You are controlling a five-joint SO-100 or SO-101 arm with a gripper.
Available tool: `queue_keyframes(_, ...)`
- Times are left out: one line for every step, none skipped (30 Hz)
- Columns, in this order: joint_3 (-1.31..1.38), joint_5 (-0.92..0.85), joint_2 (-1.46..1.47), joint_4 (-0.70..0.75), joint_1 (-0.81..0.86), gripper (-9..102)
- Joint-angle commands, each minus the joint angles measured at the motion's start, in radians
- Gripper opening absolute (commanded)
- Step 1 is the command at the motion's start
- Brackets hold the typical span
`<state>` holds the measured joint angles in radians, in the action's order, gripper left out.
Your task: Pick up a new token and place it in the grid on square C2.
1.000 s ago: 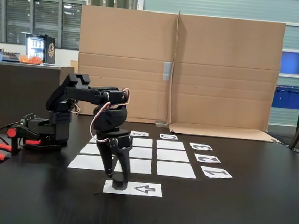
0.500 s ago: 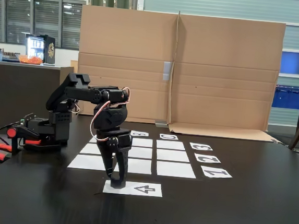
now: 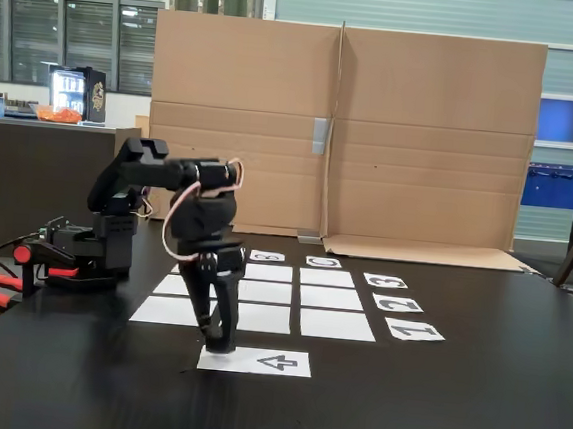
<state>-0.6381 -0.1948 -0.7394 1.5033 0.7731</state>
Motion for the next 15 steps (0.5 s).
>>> queue_keyframes(-0.002,0.006,-0.126,-0.003,0.011,-1)
queue_keyframes(-0.015,0.006,-0.146,-0.006,0.011,-1)
queue_keyframes(-0.028,0.006,-0.163,-0.006,0.009,-1)
queue_keyframes(-0.048,0.006,-0.184,-0.008,0.005,-1)
queue_keyframes(-0.066,0.005,-0.201,-0.009,0.002,-1)
queue_keyframes(-0.083,0.005,-0.219,-0.009,-0.003,-1)
queue_keyframes(-0.100,0.005,-0.238,-0.009,-0.009,-1)
queue_keyframes(-0.117,0.005,-0.255,-0.009,-0.014,-1)
queue_keyframes(-0.133,0.005,-0.275,-0.009,-0.020,-1)
queue_keyframes(-0.153,0.005,-0.295,-0.009,-0.025,-1)
queue_keyframes(-0.170,0.005,-0.314,-0.009,-0.031,-1)
queue_keyframes(-0.186,0.005,-0.334,-0.009,-0.037,-1)
queue_keyframes(-0.204,0.005,-0.354,-0.009,-0.044,-1)
queue_keyframes(-0.221,0.005,-0.374,-0.009,-0.052,-1)
queue_keyframes(-0.238,0.005,-0.393,-0.009,-0.060,-1)
